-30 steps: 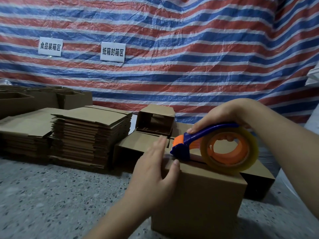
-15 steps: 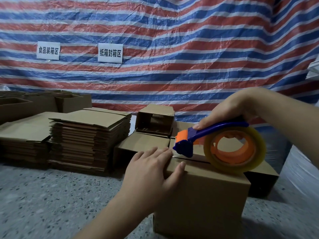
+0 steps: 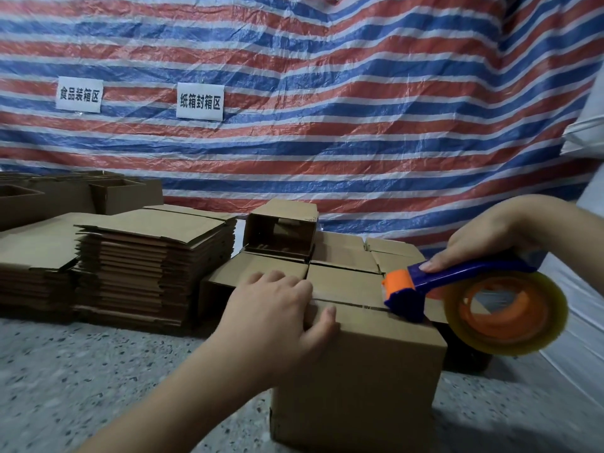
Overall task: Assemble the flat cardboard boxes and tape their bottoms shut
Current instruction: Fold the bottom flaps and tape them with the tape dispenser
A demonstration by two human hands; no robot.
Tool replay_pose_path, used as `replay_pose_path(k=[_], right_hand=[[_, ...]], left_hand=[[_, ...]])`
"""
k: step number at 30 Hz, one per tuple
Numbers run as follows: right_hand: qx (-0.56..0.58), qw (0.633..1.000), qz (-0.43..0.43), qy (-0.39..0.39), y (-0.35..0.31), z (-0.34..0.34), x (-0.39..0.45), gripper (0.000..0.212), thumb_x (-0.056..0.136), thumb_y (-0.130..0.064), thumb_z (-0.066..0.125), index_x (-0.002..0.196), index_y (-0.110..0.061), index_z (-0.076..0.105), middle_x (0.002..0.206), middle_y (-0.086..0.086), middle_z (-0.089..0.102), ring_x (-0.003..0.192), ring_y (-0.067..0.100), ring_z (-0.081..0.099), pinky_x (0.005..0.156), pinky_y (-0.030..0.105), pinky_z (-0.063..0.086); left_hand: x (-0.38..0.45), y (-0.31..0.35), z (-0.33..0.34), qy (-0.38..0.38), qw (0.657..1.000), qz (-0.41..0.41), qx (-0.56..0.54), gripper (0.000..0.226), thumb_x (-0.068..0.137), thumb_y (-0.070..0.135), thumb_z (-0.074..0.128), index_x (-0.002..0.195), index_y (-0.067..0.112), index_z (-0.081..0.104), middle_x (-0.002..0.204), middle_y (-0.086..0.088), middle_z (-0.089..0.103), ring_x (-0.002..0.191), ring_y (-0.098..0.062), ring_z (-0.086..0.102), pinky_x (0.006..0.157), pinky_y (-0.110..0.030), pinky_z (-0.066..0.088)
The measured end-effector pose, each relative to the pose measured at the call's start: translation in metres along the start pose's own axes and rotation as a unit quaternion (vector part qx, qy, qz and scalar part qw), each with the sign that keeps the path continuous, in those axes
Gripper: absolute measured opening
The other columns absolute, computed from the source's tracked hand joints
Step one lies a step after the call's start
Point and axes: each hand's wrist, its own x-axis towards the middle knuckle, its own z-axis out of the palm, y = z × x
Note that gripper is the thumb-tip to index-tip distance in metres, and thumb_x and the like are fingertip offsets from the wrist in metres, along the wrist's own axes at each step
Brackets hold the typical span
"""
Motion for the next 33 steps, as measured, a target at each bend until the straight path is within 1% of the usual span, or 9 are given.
replay_pose_path(k=[3,6,12,17,23,25,27,29,33], right_hand=[[0.009,1.000,0.001,0.000,0.001,0.000,0.000,0.117,0.031,-0.082,0.083,0.122,-0.010,0.065,0.103,0.012,0.075,0.088,0.022,0.071,0.082,0.033,0.058],[0.006,1.000,-0.004,-0.008,0.005,0.001,0.003,0.113,0.038,-0.084,0.080,0.121,-0.010,0.067,0.102,0.012,0.074,0.088,0.022,0.069,0.084,0.035,0.056],[0.017,0.999,-0.009,-0.031,0.026,-0.008,0.010,0.106,0.037,-0.084,0.082,0.114,-0.013,0.071,0.094,0.007,0.077,0.077,0.016,0.073,0.069,0.027,0.057],[0.026,0.999,0.032,-0.021,0.068,-0.017,0.009,0.086,0.059,-0.084,0.076,0.113,-0.017,0.077,0.112,0.015,0.075,0.101,0.028,0.073,0.106,0.044,0.051],[-0.017,0.999,0.023,-0.035,0.067,0.007,0.021,0.102,0.043,-0.092,0.073,0.115,-0.019,0.072,0.104,0.005,0.078,0.093,0.018,0.074,0.082,0.028,0.058],[-0.015,0.999,0.013,-0.028,0.068,0.009,0.020,0.098,0.050,-0.089,0.070,0.117,-0.017,0.070,0.101,0.005,0.078,0.089,0.016,0.074,0.079,0.026,0.057],[-0.002,1.000,0.012,-0.025,0.068,0.011,0.017,0.089,0.060,-0.084,0.065,0.116,-0.015,0.070,0.099,0.004,0.078,0.086,0.014,0.073,0.078,0.026,0.056],[-0.012,0.999,0.008,-0.029,0.065,0.016,0.015,0.086,0.061,-0.083,0.063,0.114,-0.015,0.070,0.096,0.003,0.078,0.085,0.014,0.072,0.078,0.025,0.056],[0.016,0.999,0.011,-0.033,0.072,0.012,0.001,0.083,0.065,-0.079,0.063,0.115,-0.013,0.070,0.098,0.005,0.077,0.091,0.019,0.072,0.090,0.032,0.056]], left_hand=[[0.013,0.019,-0.003,-0.025,0.998,0.023,0.044,0.097,0.080,0.080,-0.003,0.126,0.020,0.057,0.128,-0.003,0.061,0.126,-0.021,0.049,0.114,-0.042,0.028],[0.017,0.038,0.004,-0.087,0.994,0.069,0.010,0.100,0.081,0.084,0.007,0.151,0.018,0.031,0.156,-0.005,0.035,0.145,-0.022,0.029,0.119,-0.040,0.013],[0.016,0.037,0.012,-0.066,0.993,0.095,0.023,0.086,0.083,0.078,0.012,0.141,0.022,0.044,0.144,0.001,0.049,0.134,-0.015,0.041,0.114,-0.035,0.030],[0.014,0.037,0.011,-0.064,0.993,0.096,0.019,0.085,0.083,0.077,0.009,0.142,0.025,0.041,0.145,0.004,0.047,0.134,-0.013,0.041,0.114,-0.033,0.031],[0.021,0.040,0.002,-0.143,0.986,0.091,-0.006,0.091,0.079,0.084,0.013,0.154,0.037,-0.005,0.155,0.003,0.036,0.141,-0.016,0.034,0.115,-0.036,0.027],[0.028,0.049,-0.002,-0.153,0.985,0.082,0.002,0.100,0.074,0.088,0.013,0.155,0.031,0.001,0.152,0.001,0.040,0.137,-0.019,0.040,0.111,-0.040,0.035],[0.036,0.065,-0.002,-0.131,0.986,0.103,-0.002,0.099,0.078,0.087,0.019,0.154,0.024,0.017,0.157,-0.002,0.033,0.141,-0.021,0.034,0.114,-0.042,0.029],[0.040,0.082,0.001,-0.124,0.982,0.135,-0.045,0.091,0.084,0.081,0.025,0.154,0.024,0.019,0.161,0.000,0.023,0.147,-0.020,0.023,0.118,-0.041,0.018],[0.039,0.094,0.018,-0.118,0.977,0.169,-0.047,0.069,0.095,0.066,0.030,0.148,0.023,0.032,0.156,0.000,0.034,0.144,-0.019,0.029,0.118,-0.042,0.022]])
